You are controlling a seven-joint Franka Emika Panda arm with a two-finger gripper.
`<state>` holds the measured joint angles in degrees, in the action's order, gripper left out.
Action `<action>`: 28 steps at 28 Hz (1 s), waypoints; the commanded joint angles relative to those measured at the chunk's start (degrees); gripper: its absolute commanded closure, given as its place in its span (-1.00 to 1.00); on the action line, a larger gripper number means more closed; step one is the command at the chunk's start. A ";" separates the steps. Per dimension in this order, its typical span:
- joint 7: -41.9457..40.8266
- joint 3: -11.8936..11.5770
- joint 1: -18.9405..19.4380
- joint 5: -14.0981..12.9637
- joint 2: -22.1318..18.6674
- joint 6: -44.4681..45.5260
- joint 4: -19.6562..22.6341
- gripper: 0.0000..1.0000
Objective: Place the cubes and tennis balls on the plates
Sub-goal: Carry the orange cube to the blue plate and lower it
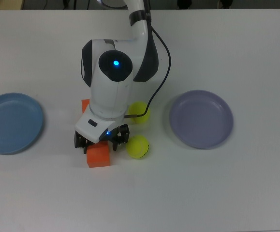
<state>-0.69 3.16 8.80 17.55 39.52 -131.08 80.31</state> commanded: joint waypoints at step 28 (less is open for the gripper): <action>0.69 -9.57 -8.71 1.26 -5.15 1.62 3.01 0.93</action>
<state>-0.59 -4.43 -0.94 17.55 34.97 -130.29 80.41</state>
